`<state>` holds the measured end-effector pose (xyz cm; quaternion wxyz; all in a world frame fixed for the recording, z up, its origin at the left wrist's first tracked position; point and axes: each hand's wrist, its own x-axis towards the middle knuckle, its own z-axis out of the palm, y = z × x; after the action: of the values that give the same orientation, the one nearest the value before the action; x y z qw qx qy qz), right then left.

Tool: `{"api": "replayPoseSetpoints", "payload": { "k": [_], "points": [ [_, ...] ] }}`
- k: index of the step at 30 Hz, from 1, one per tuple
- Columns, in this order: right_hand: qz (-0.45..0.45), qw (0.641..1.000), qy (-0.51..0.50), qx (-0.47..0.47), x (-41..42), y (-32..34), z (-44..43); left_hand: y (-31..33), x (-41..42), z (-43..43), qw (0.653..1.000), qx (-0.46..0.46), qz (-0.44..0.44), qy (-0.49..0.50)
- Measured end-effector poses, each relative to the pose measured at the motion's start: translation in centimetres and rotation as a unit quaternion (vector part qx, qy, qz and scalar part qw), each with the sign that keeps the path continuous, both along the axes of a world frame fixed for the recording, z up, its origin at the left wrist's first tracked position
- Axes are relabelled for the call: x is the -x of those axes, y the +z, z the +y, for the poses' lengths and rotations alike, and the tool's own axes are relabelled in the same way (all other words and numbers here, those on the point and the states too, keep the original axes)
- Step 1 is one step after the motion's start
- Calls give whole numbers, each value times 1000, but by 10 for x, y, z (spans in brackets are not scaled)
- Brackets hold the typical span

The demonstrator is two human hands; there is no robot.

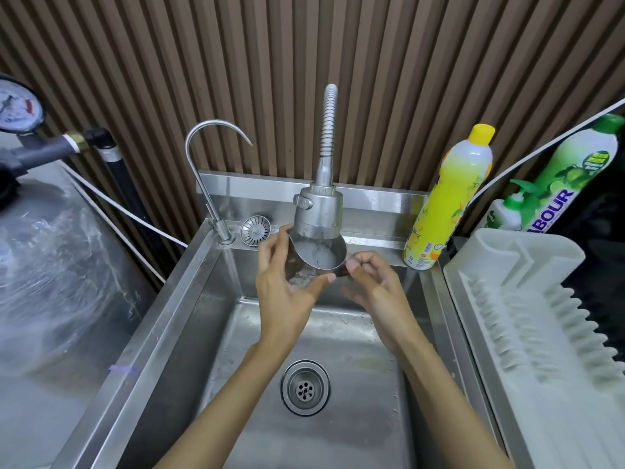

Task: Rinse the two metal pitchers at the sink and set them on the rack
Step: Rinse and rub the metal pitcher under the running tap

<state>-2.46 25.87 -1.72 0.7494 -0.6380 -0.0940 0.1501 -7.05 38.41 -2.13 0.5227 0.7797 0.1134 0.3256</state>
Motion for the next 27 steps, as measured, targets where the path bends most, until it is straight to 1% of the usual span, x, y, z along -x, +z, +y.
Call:
{"api": "replayPoseSetpoints", "payload": {
  "k": [3,5,8,11,13,15,16,19,21,23,25,27],
  "points": [
    [6,1000,-14,-1,4,2,0,3,4,2,999,-21,10,36],
    [-6,999,-37,27,8,6,-2,1,8,2,999,-11,21,46],
    [-58,988,-74,122,9,11,-6,-5,14,0,997,13,59,45],
    [-161,945,-100,266,9,19,-10,-14,16,-3,994,61,85,9],
    [-200,929,-106,294,12,24,-10,-17,13,-5,989,122,79,-37],
    [-212,933,-110,271,14,27,-9,-19,7,-6,982,163,61,-67],
    [-199,944,-107,242,14,27,-9,-18,5,-8,981,175,47,-73],
    [-112,987,-63,102,9,21,-6,-16,-4,-10,983,174,5,-62],
    [-61,997,-39,36,4,14,-5,-10,-8,-7,988,147,-10,-49],
    [-18,1000,-18,-15,0,6,-1,-4,-7,-1,995,92,-17,-41],
    [18,999,0,-50,-1,0,2,1,-4,3,999,28,-20,-37],
    [33,997,2,-65,2,-3,4,3,-1,4,999,-7,-19,-27]
  ]
}}
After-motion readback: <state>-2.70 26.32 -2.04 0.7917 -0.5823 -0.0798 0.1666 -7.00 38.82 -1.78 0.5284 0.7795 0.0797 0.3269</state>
